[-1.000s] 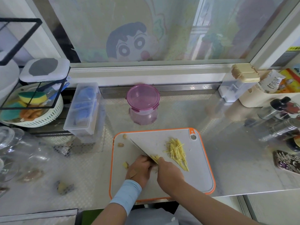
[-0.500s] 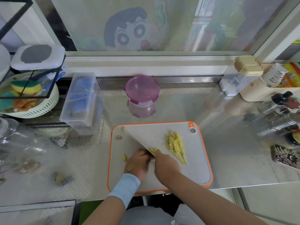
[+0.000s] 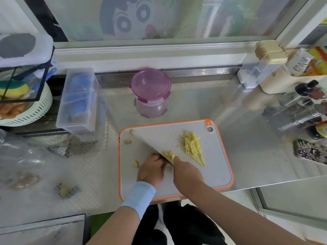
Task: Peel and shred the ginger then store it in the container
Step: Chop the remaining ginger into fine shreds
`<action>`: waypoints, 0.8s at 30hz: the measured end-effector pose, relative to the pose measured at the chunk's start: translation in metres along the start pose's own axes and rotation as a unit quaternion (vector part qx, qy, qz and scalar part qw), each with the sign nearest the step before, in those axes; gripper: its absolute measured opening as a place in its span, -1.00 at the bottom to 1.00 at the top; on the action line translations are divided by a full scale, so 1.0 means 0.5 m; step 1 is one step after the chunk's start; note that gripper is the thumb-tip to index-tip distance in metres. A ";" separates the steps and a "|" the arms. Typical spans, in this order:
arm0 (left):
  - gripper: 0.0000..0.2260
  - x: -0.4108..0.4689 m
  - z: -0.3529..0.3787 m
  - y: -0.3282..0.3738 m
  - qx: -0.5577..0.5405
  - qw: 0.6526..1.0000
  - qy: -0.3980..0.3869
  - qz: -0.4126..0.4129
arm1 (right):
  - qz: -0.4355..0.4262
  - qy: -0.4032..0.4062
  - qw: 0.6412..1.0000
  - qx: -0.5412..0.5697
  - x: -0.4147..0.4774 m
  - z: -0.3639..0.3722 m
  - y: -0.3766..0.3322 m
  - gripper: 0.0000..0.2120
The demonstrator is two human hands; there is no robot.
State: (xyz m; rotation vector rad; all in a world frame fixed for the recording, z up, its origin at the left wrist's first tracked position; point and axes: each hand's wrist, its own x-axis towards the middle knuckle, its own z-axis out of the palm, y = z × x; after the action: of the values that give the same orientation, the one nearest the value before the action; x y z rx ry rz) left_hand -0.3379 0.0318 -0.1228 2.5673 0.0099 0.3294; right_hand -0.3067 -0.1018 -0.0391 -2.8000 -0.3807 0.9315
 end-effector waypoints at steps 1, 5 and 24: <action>-0.74 0.000 -0.002 0.000 -0.001 1.000 0.001 0.003 | 0.002 0.006 1.000 -0.002 -0.001 0.002 0.000 -0.70; -0.93 -0.004 -0.001 -0.005 -0.029 1.000 0.008 -0.002 | 0.027 0.011 1.000 -0.005 -0.025 0.014 0.006 -0.75; -0.89 -0.025 0.022 -0.012 -0.058 0.997 0.054 -0.006 | 0.022 0.032 0.999 -0.025 -0.051 0.029 0.021 -0.77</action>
State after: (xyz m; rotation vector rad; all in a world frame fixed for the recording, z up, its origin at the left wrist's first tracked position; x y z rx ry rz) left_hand -0.3469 0.0303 -0.1380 2.4310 0.0455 0.4517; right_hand -0.3334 -0.1182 -0.0387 -2.8868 -0.3383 0.8509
